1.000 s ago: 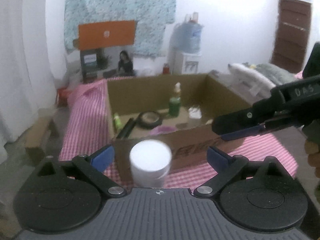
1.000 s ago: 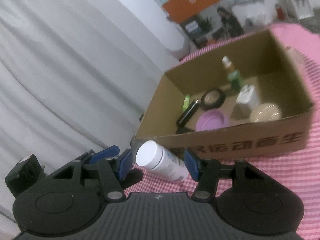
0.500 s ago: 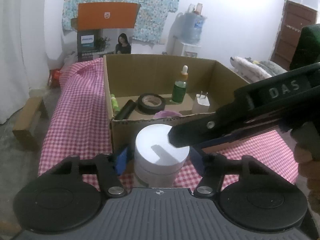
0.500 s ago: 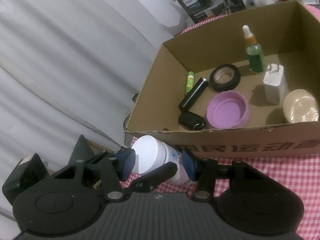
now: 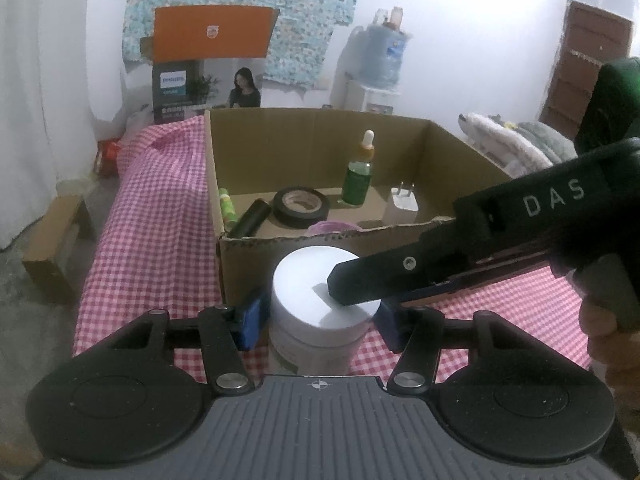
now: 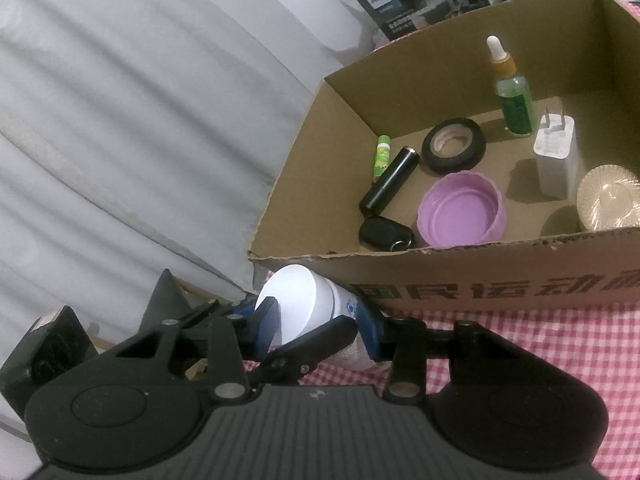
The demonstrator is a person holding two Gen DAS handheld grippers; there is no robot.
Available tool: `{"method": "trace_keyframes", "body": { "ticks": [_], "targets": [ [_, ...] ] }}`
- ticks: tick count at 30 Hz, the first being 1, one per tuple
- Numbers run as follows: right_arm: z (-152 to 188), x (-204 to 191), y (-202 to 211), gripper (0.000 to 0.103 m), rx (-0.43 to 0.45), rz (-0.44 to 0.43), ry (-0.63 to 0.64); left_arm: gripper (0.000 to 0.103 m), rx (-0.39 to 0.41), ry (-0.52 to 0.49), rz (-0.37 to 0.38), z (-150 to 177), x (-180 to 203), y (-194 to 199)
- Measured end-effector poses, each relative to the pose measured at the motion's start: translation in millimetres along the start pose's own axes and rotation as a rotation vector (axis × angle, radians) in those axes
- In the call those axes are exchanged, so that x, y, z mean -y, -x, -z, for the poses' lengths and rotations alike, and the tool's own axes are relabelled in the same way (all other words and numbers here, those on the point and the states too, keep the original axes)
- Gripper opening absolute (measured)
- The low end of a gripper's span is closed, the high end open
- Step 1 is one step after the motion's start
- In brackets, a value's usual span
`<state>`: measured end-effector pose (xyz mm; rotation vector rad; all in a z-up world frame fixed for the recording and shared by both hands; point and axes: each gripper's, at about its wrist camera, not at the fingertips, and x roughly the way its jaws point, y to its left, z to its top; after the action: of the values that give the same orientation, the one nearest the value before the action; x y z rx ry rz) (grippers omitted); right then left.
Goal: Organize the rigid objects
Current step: 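Grasp the white pill bottle with the right tool, then carry the white pill bottle into the box and open the right tool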
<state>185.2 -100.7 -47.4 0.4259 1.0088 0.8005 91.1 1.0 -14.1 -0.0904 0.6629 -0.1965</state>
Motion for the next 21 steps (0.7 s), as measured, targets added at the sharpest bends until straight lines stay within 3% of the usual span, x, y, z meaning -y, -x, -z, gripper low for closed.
{"method": "trace_keyframes", "body": {
  "ticks": [10,21],
  "targets": [
    [11,-8,14,0.046,0.011,-0.007,0.008,0.053,0.012,0.013,0.002,0,8,18],
    [27,-40,57,0.046,0.087,-0.064,0.060,0.053,0.110,-0.056,-0.034,-10,37,67]
  ]
}}
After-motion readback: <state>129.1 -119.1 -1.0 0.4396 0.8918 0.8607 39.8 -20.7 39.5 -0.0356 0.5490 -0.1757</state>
